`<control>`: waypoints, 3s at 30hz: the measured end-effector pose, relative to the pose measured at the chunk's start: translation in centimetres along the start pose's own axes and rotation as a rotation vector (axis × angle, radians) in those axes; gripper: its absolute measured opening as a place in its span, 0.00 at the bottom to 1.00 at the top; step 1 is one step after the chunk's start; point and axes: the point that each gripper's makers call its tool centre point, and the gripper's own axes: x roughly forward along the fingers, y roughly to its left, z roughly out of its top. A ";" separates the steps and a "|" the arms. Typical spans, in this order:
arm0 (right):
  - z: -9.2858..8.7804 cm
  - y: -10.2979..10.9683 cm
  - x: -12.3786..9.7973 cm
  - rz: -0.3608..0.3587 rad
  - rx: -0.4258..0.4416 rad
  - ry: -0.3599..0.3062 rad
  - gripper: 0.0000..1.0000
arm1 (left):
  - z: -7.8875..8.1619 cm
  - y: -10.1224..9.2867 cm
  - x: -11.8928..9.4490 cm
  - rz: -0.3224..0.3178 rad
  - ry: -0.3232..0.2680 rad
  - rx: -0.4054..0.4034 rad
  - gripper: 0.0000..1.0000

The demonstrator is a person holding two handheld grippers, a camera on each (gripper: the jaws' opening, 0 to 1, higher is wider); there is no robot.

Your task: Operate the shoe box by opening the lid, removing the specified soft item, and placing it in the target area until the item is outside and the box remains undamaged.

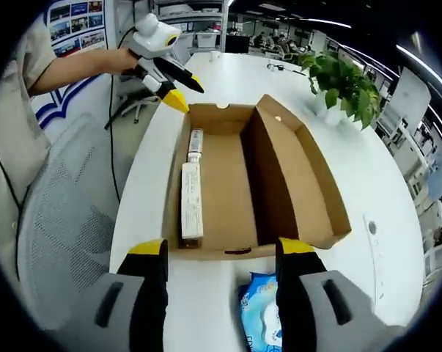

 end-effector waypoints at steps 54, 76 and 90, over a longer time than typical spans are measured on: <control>-0.9 2.8 8.3 0.159 -0.066 0.132 0.21 | -2.3 2.0 1.4 0.078 0.027 -0.141 0.04; -0.6 2.8 7.0 0.128 -0.109 0.142 0.16 | -2.4 2.0 1.2 0.082 0.027 -0.138 0.04; 0.9 1.8 5.2 0.075 -0.089 0.097 0.15 | -2.4 2.0 1.2 0.078 0.034 -0.138 0.04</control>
